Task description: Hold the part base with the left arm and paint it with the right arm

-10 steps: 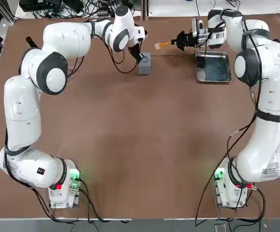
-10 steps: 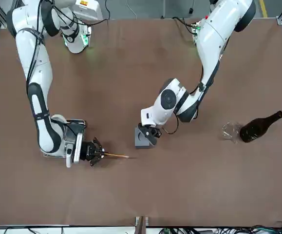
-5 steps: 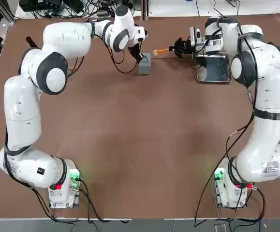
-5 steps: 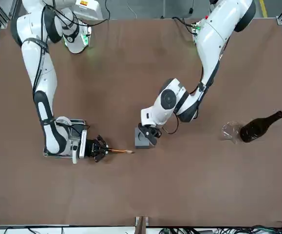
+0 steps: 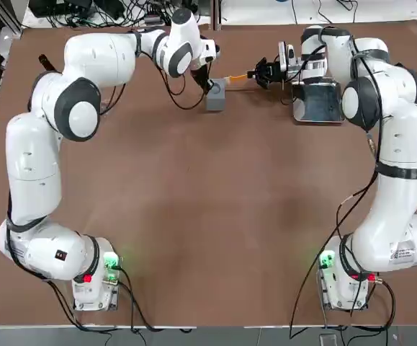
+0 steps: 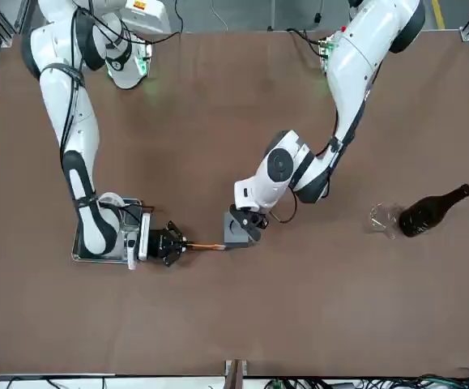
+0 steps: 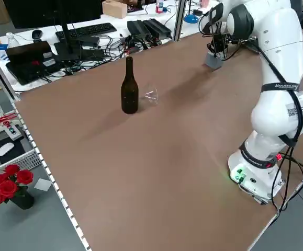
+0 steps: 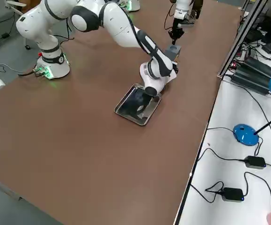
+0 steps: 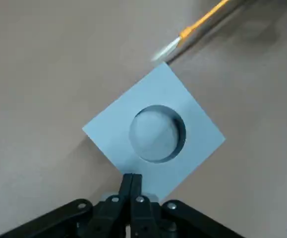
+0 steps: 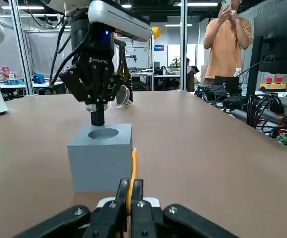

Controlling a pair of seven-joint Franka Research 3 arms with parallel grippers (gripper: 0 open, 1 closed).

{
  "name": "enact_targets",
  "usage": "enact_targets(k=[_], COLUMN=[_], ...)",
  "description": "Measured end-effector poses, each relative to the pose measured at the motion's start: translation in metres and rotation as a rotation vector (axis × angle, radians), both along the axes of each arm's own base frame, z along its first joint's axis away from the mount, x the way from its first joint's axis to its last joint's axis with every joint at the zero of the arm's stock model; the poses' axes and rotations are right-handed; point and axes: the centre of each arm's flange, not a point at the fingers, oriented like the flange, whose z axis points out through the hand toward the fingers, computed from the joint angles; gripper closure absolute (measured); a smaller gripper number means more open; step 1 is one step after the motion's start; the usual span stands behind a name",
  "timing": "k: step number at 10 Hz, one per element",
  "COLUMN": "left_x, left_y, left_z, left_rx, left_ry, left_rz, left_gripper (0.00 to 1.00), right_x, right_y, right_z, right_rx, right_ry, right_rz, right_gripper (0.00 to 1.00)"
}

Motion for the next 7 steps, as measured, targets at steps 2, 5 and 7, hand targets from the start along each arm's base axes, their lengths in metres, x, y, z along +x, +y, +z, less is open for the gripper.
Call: enact_targets(k=[2, 5, 7], left_x=[0.0, 0.0, 0.0], left_y=[0.0, 0.0, 0.0], left_z=[0.0, 0.0, 0.0], left_rx=[0.0, 0.0, 0.0], left_ry=[0.0, 0.0, 0.0], left_rz=[0.0, 0.0, 0.0], left_gripper=[0.97, 0.97, 0.97], right_x=[-0.005, -0.019, -0.03], right_y=[0.0, 0.003, 0.006], right_z=[-0.01, -0.02, -0.027], right_rx=[0.0, 0.022, 0.051], right_ry=[0.001, 0.009, 0.016], right_rz=[0.005, 0.029, 0.055], right_gripper=[0.96, 0.96, 0.96])
